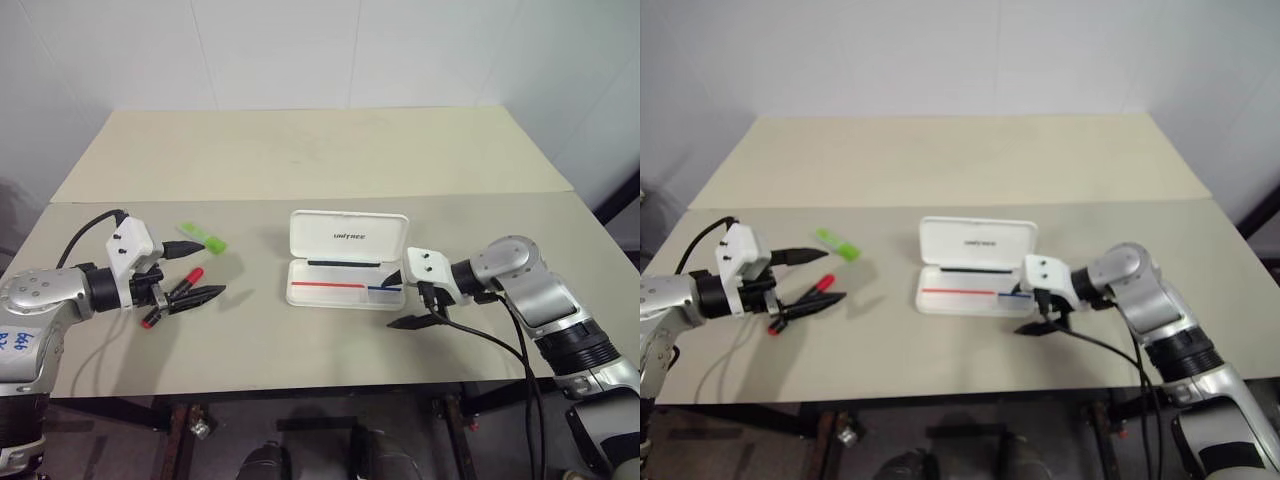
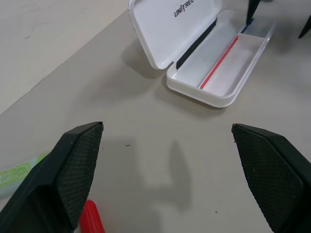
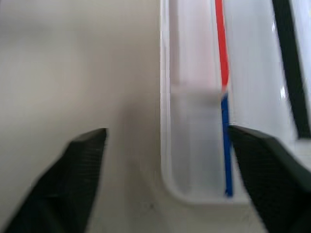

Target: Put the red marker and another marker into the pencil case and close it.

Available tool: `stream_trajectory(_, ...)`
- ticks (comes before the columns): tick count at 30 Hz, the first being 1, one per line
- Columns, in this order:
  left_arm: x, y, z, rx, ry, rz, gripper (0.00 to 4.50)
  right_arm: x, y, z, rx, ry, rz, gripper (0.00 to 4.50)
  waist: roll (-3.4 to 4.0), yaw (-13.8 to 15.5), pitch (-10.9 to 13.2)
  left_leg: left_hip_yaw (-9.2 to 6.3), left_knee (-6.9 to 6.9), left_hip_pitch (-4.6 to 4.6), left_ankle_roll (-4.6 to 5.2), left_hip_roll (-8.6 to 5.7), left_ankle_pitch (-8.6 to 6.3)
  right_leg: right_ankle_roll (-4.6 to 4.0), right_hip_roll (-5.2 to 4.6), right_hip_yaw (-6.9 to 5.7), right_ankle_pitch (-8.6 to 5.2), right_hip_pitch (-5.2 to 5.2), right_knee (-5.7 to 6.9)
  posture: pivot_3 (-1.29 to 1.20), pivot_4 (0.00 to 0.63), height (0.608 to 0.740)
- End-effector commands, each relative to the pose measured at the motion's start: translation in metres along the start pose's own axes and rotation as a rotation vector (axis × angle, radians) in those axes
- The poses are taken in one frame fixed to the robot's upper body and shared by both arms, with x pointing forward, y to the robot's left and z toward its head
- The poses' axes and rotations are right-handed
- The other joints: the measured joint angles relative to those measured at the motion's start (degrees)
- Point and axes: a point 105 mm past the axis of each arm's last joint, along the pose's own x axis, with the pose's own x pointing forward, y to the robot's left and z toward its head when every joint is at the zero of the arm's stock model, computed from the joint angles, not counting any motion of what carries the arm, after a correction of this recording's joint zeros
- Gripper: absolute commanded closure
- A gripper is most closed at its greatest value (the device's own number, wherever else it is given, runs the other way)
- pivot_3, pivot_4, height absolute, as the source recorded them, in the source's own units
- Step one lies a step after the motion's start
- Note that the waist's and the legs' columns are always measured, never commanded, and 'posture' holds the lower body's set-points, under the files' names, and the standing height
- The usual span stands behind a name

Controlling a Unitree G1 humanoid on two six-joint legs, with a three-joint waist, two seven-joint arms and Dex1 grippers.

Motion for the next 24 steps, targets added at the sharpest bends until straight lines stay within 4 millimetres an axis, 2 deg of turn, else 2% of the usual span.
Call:
stream_trajectory(1,-0.012,-0.001,0.013,0.043,-0.028,0.015,0.0,-0.033,-0.016,0.008,0.028,-0.157,-0.112,0.02,0.0,0.0,0.0,0.0,0.01,0.0,0.0,0.0,0.0,-0.01,0.0,0.01,0.01,0.0,0.0,0.0,0.15,0.74)
stream_trajectory(6,-0.027,0.002,0.006,0.019,-0.007,0.075,0.0,-0.06,-0.011,0.018,0.058,-0.404,-0.112,0.02,0.0,0.0,0.0,0.0,-0.02,0.03,0.0,0.07,-0.02,-0.04,0.06,0.0,0.01,0.02,0.0,0.0,0.15,0.74)
stream_trajectory(10,-0.037,0.004,-0.004,-0.007,0.038,0.132,0.0,-0.068,-0.002,0.024,0.071,-0.486,-0.087,0.02,0.0,0.0,0.0,-0.01,-0.05,0.07,0.01,0.11,-0.05,-0.06,0.09,0.01,0.0,0.02,0.0,0.0,0.15,0.74)
stream_trajectory(14,-0.05,0.001,-0.013,-0.051,0.077,0.162,0.0,-0.078,0.007,0.05,0.049,-0.596,-0.053,0.02,0.01,-0.1,0.0,-0.13,-0.06,0.2,0.05,0.15,-0.08,-0.13,0.07,0.14,0.03,0.01,0.0,0.0,0.15,0.74)
stream_trajectory(19,-0.07,0.005,-0.024,-0.078,0.131,0.189,0.0,-0.084,0.014,0.077,-0.033,-0.63,-0.016,0.02,0.01,0.0,0.0,-0.09,-0.09,0.48,-0.06,0.21,-0.18,-0.31,0.07,0.22,-0.07,0.08,-0.02,0.0,0.15,0.74)
stream_trajectory(24,-0.079,0.011,-0.04,-0.1,0.232,0.263,0.0,-0.086,0.019,0.091,-0.106,-0.592,0.04,0.02,0.04,0.1,0.0,-0.07,-0.17,0.58,-0.33,0.28,-0.32,-0.42,0.06,0.24,-0.13,0.08,-0.01,0.0,0.15,0.74)
